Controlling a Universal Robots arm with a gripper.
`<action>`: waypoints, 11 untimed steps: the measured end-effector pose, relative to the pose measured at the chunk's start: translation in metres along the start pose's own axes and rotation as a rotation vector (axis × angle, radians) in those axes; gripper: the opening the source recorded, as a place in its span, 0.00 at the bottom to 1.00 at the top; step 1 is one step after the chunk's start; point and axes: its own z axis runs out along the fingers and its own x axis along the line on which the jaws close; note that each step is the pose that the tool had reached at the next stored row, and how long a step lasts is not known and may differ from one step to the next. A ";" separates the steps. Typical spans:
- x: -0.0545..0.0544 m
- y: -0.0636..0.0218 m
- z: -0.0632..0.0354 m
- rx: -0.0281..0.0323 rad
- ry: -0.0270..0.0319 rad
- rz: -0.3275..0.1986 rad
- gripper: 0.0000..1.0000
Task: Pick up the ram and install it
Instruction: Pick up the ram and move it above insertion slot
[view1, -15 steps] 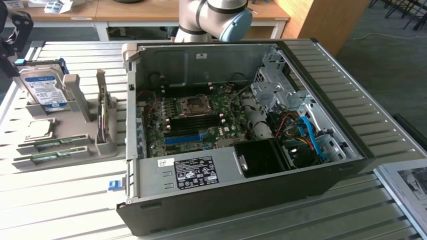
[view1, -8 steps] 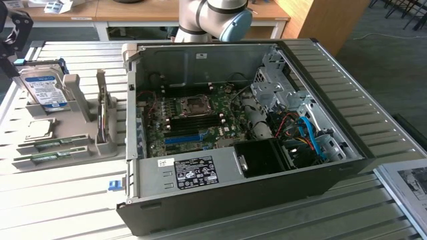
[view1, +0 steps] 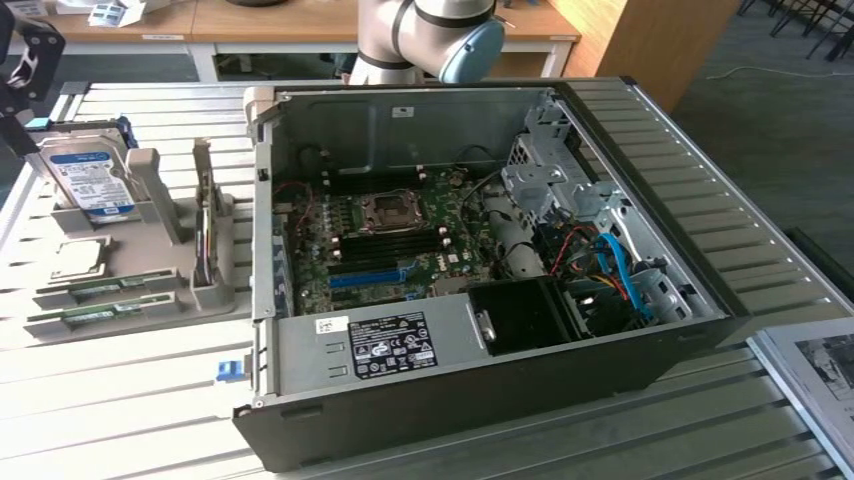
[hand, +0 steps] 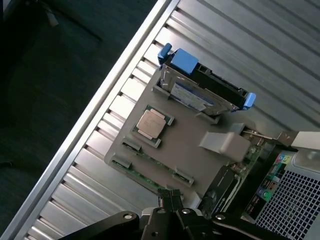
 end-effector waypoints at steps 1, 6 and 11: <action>0.000 0.0000 0.0000 -0.0001 0.0005 -0.012 0.10; 0.000 0.0000 0.0002 -0.0006 0.0030 -0.071 0.10; 0.000 0.0000 0.0002 -0.0011 0.0056 -0.128 0.10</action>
